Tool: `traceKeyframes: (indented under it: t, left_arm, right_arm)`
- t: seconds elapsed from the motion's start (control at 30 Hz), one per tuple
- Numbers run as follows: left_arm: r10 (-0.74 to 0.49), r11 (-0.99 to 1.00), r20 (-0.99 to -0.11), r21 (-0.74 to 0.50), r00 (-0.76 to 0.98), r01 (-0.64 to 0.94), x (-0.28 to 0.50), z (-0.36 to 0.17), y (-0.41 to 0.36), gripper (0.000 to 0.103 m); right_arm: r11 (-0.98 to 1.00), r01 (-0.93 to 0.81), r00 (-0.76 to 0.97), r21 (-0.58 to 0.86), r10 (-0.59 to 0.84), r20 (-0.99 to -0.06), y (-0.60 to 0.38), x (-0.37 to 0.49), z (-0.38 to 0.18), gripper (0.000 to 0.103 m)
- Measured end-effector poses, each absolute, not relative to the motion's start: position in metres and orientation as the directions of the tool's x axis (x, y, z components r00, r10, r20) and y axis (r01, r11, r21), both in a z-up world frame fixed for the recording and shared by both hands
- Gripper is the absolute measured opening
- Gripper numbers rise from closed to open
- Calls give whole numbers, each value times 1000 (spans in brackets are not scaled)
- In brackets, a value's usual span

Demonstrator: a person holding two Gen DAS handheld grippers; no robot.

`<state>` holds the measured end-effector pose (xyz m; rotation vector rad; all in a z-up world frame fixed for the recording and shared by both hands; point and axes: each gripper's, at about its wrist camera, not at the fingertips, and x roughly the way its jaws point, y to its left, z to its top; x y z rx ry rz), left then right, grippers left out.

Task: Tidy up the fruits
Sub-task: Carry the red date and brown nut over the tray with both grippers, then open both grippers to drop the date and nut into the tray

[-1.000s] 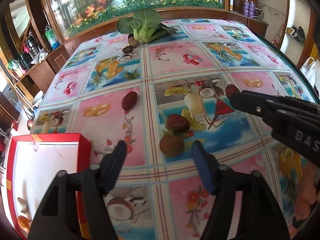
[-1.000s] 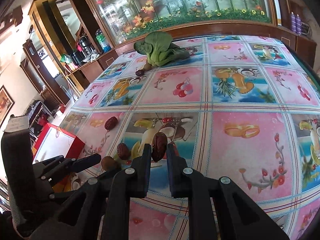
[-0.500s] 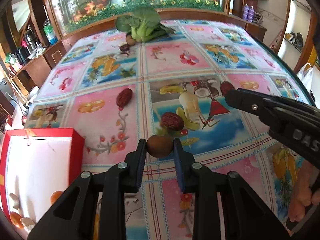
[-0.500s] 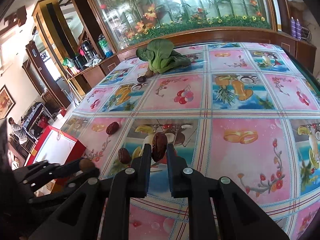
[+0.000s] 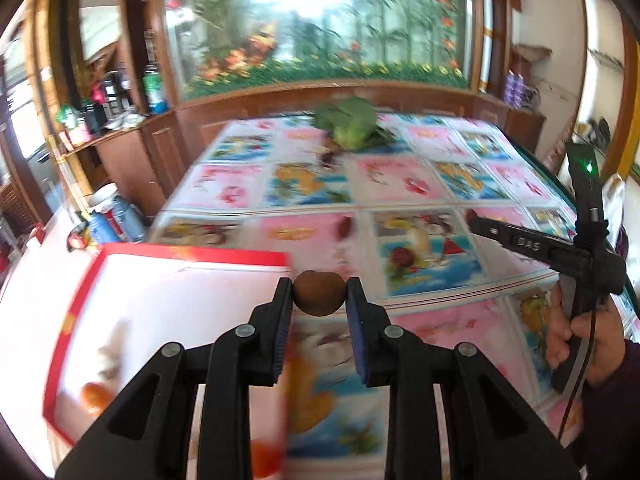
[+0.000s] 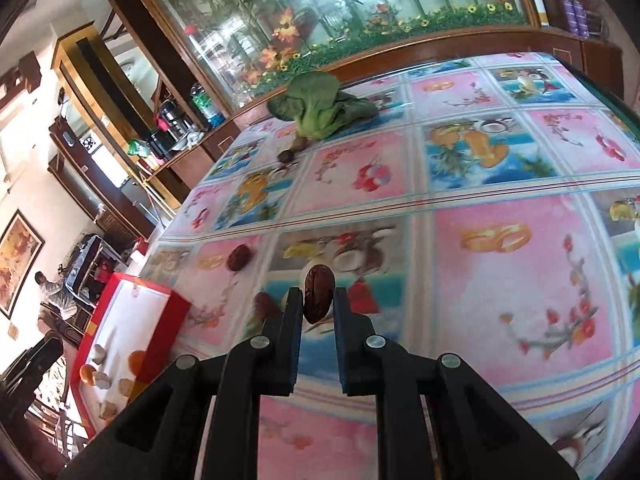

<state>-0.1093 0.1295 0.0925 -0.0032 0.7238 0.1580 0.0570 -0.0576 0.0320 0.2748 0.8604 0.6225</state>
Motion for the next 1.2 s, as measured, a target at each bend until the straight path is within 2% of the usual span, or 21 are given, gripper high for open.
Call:
traceKeyframes:
  t: [0.3,0.4,0.63,0.87,1.2]
  left_arm:
    - [301,931,-638,34,709,-365,-185,91,248,29]
    - [321,913,-650,18,689,-408,-195,86,278,29]
    - [340,898,-669,23,661,-439,-186,77,324,29]
    - [335,874,-716,-6,613,-485,-187,54,361,29]
    - [276,896,-774,-9,570,-445,-184,30,354,29]
  right_arm:
    - [616,-554,305,561,777,-551,52,0,51,13]
    - [563,-609,220,559,797,-563,106,-19,53,13]
    - [540,-680,133,497,757,-640,183,-42,43,13]
    - [573,-679,103,458,693,-713,199,-45,33,13]
    - [611,-705,136,360,615,-777,212,-57,30,13]
